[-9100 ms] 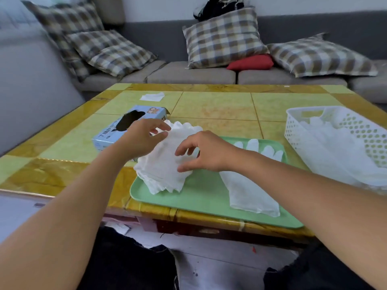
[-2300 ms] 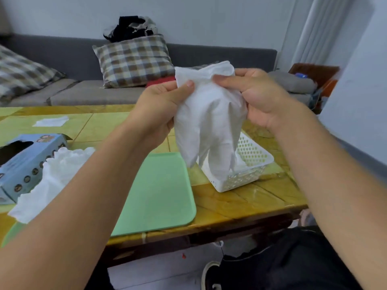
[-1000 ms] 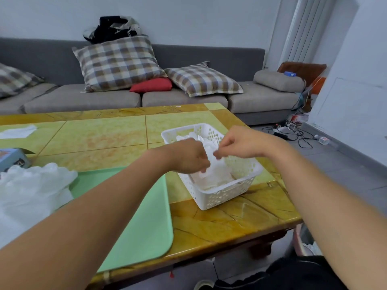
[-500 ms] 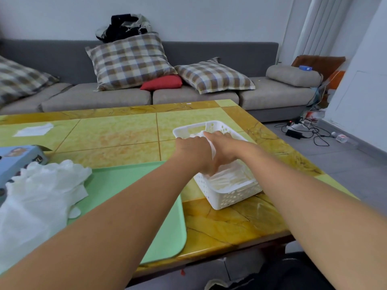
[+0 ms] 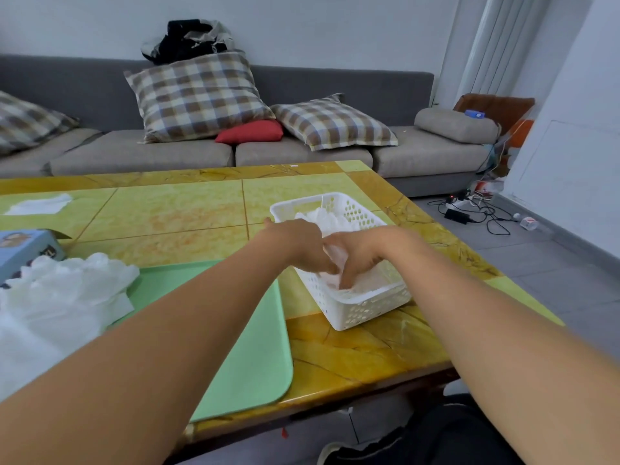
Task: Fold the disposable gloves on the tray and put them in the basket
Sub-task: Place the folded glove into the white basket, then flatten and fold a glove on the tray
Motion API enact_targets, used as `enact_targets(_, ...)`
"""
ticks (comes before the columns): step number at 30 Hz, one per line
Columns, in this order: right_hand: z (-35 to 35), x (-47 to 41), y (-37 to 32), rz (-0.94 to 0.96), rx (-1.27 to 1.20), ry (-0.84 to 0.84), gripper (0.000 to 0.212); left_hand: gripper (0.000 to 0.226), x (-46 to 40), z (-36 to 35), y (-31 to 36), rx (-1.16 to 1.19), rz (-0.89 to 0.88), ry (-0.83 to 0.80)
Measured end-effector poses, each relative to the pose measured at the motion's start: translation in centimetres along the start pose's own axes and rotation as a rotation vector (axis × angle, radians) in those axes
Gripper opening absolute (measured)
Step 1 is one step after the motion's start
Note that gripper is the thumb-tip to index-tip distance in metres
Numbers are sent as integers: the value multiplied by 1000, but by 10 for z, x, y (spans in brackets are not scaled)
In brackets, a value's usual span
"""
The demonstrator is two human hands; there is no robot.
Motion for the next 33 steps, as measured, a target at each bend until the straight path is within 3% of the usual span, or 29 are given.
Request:
enact_targets(2, 25, 28, -12, -48, 96, 118, 99, 59, 26, 16, -15, 81, -92, 177)
enact_targets(4, 56, 61, -46, 18, 129, 364, 72, 46, 57, 29, -47, 218, -150, 360)
enact_targets(6, 72, 87, -110, 304, 47, 605, 48, 34, 91, 27, -97, 310, -131, 450)
enact_targets(7, 71, 97, -144, 480, -38, 645, 38, 30, 105, 23, -123, 344, -99, 478)
enact_targets(9, 54, 95, -216, 734, -121, 551, 24, 26, 139, 9, -184, 437, 23, 539)
enact_targets(11, 26, 77, -265, 783, -53, 424, 25, 24, 163, -14, -234, 539, 146, 587)
enact_targets(16, -30, 47, -350, 882, 34, 292, 64, 32, 202, -82, -305, 557, 306, 499)
enact_targets(20, -65, 39, -395, 976, 165, 239, 68, 47, 214, -111, -326, 586, 295, 414)
enact_targets(26, -70, 20, -394, 929, 172, 346, 13, 73, 216, -122, -331, 608, 232, 332)
enact_targets(30, -74, 22, -370, 996, 169, 228, 14, 78, 208, -126, -333, 594, 237, 294)
enact_targets(33, -70, 20, -343, 973, -90, -15, 20, 79, 205, -122, -332, 509, 266, 272)
Point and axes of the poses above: each hand's wrist, its own x-axis away from the middle knuckle, its own z-axis out of the back of the hand, y = z × x, the point moved 9 cm from there along -x, towards the middle knuckle, and after that the axes turned 13 degrees about -y, right-handed, at the moved point
